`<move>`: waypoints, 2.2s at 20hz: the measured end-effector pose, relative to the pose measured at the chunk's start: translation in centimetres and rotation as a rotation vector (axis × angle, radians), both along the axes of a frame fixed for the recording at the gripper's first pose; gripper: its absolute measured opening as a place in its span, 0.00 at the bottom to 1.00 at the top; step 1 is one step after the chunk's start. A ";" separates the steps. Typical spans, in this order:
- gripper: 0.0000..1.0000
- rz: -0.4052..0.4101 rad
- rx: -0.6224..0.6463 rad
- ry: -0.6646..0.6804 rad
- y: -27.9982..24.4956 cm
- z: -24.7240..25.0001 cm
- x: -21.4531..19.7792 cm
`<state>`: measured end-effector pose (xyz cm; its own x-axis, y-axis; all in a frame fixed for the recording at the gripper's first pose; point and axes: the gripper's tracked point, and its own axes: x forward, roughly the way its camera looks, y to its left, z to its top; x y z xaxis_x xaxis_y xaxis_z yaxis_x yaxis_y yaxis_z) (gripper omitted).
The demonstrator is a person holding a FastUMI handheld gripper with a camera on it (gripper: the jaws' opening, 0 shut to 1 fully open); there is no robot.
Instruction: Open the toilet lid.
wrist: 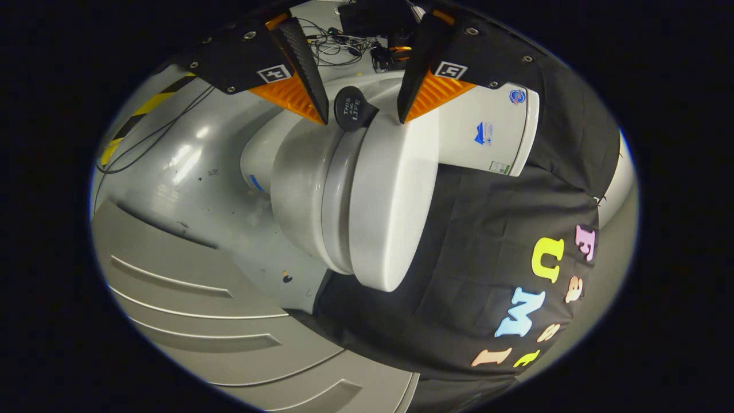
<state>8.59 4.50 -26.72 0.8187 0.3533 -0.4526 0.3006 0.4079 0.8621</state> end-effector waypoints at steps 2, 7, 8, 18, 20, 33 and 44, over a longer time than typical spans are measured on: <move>0.69 0.005 0.045 -0.002 0.3 0.0 -0.1; 0.33 -0.047 0.056 0.018 -0.5 -1.0 0.2; 0.27 -0.049 0.062 0.020 -0.4 -1.1 0.3; 0.00 -0.104 0.002 0.007 -0.8 0.5 0.5; 0.00 -0.108 -0.011 -0.008 -0.7 1.6 0.5; 0.00 -0.074 -0.345 -0.103 0.8 10.0 1.2; 0.00 -0.028 -0.648 -0.200 3.6 15.8 1.4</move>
